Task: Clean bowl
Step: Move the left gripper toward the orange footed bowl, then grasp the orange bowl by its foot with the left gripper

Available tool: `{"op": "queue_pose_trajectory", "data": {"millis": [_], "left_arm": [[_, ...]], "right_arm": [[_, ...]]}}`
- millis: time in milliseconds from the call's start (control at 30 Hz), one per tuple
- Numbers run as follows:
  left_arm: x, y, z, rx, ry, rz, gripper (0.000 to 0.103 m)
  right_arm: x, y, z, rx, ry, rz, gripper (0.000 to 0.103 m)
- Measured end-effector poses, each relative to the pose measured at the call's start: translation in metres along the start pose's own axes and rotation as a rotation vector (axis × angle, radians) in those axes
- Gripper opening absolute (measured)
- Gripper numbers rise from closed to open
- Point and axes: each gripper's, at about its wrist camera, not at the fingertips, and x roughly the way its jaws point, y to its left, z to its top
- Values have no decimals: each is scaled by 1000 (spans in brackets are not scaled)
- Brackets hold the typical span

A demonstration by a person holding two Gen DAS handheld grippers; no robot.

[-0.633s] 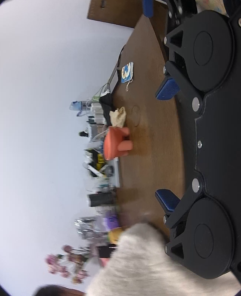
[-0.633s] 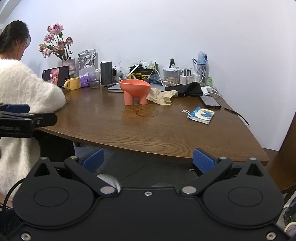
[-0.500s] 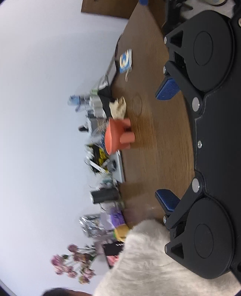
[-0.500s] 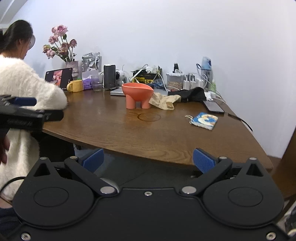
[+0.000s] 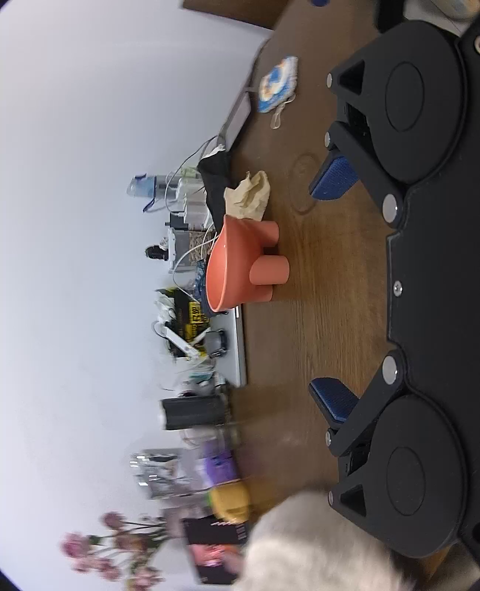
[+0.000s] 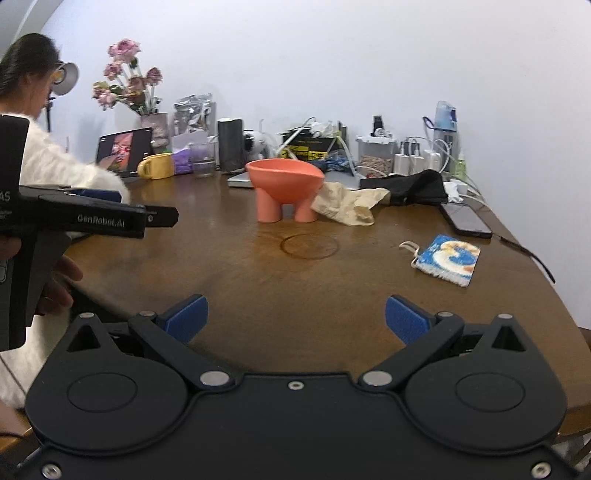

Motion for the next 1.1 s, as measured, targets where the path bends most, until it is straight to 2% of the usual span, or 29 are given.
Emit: {"op": "queue_pose_trajectory", "data": {"millis": [133,267,333,467,567,967,1100], "left_arm": [[42,-17,10,64,34,48,103],[94,-9,27,97,94,15,103],[116,-6,30,97,113,9,103],[167,7,37,14,170,-42,103],[192,8,36,7,183,-25,103],[243,17,33,-2,232,-32,103],[263,16,48,-21,285,-47,103]], "right_arm": [[17,-9,16,7,5,-38,103],[28,-19,29,53,-26,-67,103],[34,-25,36,103,-37,-86,103],[52,-42,45,203,-6,-88,103],[65,-52,47,237,18,-87,103],[101,-79,54,308,36,-116,103],[108,-81,51,313,30,-95,103]]}}
